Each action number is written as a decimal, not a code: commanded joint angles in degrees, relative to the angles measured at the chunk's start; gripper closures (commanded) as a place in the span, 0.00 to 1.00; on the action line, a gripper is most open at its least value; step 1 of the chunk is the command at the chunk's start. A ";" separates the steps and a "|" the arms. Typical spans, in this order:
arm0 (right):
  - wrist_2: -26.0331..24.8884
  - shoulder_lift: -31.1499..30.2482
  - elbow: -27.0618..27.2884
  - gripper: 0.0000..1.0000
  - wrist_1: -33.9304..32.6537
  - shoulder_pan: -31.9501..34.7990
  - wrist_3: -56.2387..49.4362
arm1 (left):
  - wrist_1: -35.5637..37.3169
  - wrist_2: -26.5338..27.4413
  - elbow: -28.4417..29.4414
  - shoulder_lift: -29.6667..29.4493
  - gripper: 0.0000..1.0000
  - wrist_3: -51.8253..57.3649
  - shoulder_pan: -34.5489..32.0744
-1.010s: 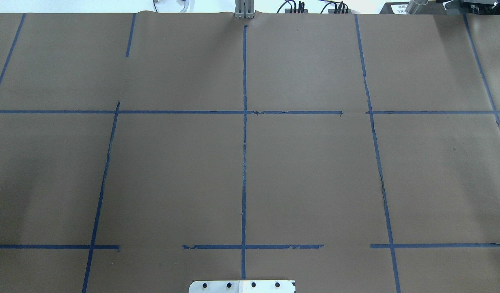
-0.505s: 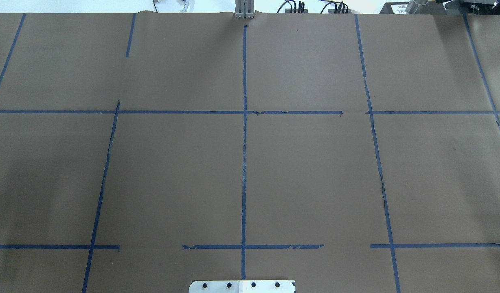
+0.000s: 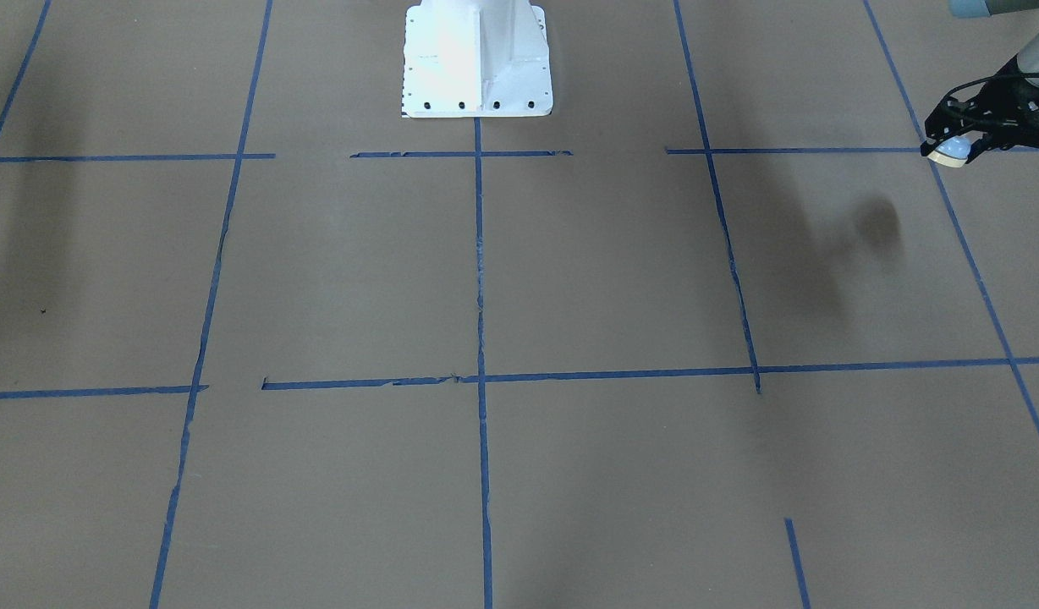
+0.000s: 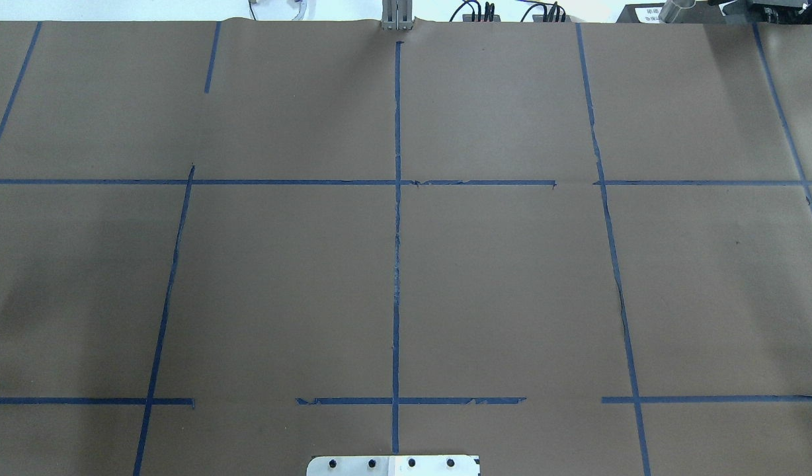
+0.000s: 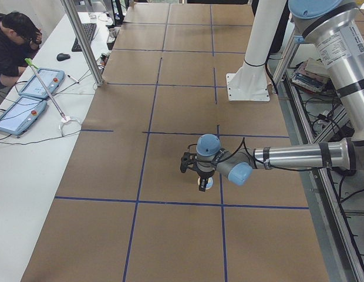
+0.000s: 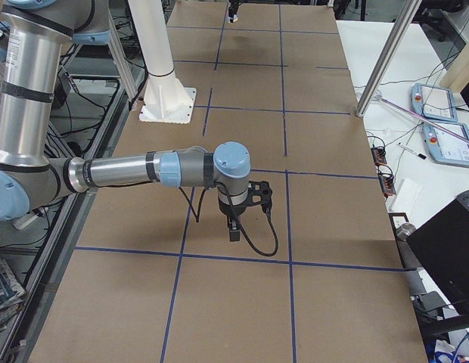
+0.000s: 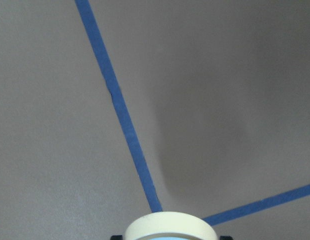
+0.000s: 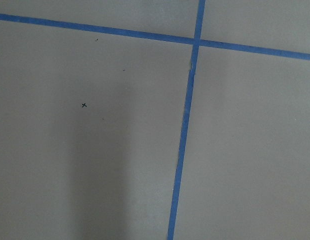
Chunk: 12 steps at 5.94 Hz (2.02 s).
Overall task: Place and press bell with both arms
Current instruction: 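Carry the blue bell with the left gripper to the table center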
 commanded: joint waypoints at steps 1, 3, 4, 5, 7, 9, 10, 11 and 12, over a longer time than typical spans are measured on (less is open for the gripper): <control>0.00 0.00 0.01 0.00 -0.02 0.00 -0.18 | 12.79 -0.02 -5.27 -10.28 1.00 -6.41 -0.04; 0.17 0.00 -0.08 0.00 -0.11 0.00 0.08 | 27.49 0.07 -7.15 -23.90 1.00 -10.02 0.65; 0.17 0.00 -0.17 0.00 -0.11 0.00 0.08 | 35.91 0.33 -6.97 -33.53 1.00 -14.90 4.23; 0.17 0.00 -0.26 0.00 -0.11 0.00 0.08 | 42.34 2.25 -5.75 -42.16 1.00 -19.73 11.14; 0.35 0.09 -0.35 0.00 -0.11 -0.09 0.08 | 44.08 8.23 4.92 -57.73 1.00 -34.22 19.16; 0.70 0.09 -0.43 0.00 -0.11 -0.09 0.16 | 42.07 14.64 20.21 -71.72 1.00 -43.48 24.37; 0.70 0.09 -0.43 0.00 -0.11 -0.09 0.08 | 39.10 17.53 26.02 -75.43 1.00 -46.73 26.39; 0.70 0.09 -0.43 0.00 -0.11 -0.09 0.16 | 36.55 18.52 34.52 -81.21 1.00 -48.85 27.02; 0.70 0.09 -0.43 0.00 -0.11 -0.09 0.08 | 32.61 19.14 40.61 -84.05 1.00 -49.05 27.46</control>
